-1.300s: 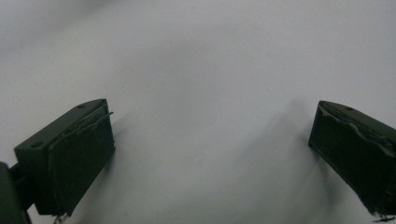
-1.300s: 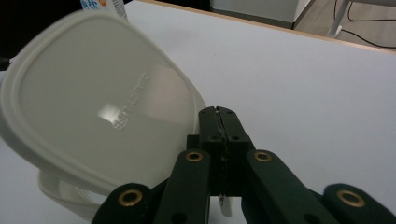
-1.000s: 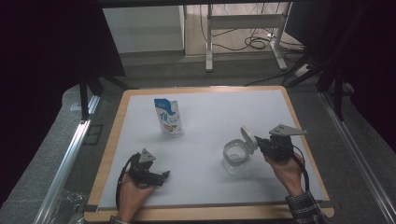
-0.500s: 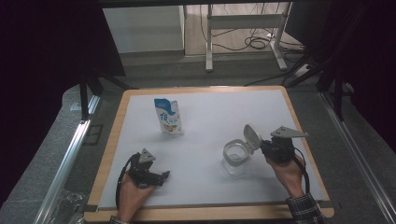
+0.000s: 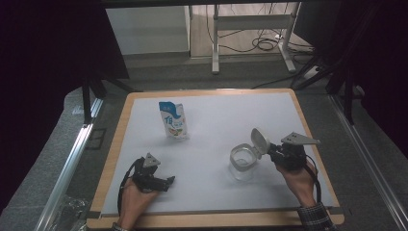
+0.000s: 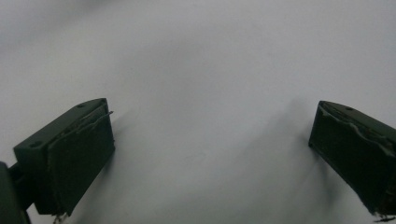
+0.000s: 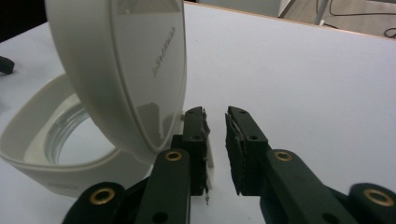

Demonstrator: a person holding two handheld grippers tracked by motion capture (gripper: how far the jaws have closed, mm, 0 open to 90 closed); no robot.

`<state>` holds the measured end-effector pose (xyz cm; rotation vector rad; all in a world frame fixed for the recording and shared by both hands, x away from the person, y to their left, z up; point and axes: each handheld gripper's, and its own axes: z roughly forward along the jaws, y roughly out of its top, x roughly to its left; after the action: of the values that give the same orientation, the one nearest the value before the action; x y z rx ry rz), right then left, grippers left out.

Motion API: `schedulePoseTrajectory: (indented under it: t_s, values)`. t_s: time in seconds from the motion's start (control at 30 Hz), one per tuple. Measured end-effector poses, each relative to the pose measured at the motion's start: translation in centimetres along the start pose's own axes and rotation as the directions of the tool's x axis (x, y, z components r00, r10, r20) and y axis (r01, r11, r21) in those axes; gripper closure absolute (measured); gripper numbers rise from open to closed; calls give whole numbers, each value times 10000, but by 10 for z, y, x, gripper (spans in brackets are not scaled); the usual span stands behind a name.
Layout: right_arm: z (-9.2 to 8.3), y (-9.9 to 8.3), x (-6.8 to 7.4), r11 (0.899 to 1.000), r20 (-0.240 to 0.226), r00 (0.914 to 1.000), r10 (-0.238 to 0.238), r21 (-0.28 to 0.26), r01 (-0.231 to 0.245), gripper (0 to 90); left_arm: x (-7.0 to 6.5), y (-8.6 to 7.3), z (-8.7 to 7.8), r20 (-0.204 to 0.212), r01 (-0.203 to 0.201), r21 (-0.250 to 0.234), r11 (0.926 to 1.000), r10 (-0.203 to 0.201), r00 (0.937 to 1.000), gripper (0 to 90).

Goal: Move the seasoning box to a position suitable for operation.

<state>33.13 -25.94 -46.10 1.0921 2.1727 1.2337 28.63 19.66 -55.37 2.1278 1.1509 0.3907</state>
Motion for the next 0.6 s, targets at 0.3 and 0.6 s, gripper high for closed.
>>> schedulePoseTrajectory:
  t_s: [0.3,0.6]
  values:
    - [-8,-11,-3,9999,321,9994,122,22,-122,694,0,1,-1,37,-100,25,9999,100,9999,4]
    - [-12,-22,-2,9998,664,9977,93,145,-103,600,-3,10,-6,133,-324,-59,9995,325,9994,54]
